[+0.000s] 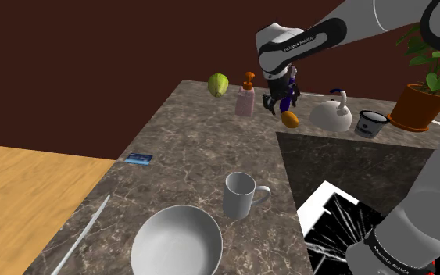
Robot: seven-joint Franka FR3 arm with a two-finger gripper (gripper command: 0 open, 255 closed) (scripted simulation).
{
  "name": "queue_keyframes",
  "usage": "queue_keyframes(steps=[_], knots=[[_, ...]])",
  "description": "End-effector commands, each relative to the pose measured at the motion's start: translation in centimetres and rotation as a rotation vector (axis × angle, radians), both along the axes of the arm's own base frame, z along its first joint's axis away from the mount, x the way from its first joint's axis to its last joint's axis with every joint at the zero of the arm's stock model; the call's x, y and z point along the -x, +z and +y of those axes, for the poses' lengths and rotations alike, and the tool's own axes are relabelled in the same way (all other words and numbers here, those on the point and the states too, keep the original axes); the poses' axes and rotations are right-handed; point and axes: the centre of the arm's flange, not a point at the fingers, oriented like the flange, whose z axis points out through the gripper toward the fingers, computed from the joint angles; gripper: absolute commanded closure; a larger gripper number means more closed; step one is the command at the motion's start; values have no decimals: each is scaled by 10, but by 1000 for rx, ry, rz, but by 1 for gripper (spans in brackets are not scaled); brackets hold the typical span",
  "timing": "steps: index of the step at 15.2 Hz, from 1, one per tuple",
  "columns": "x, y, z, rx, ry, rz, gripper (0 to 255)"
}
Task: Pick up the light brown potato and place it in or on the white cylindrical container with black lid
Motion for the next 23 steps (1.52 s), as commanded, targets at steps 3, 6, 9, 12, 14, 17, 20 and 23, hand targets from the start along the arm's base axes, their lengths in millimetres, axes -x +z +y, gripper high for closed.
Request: queue_keyframes(steps=[3,6,9,12,14,17,20,23], knots=[[-17,-36,-38,61,-88,57,0],[-27,-58,-66,100,-145,93,0],[-20,-71,-72,100,-145,93,0],[-13,-84,-77,100,-145,93,0],[-10,-91,-80,100,-145,93,0],[-10,-91,-80,100,-145,93,0],[-10,-91,-80,100,-145,93,0],[-10,-91,-80,100,-145,93,255]])
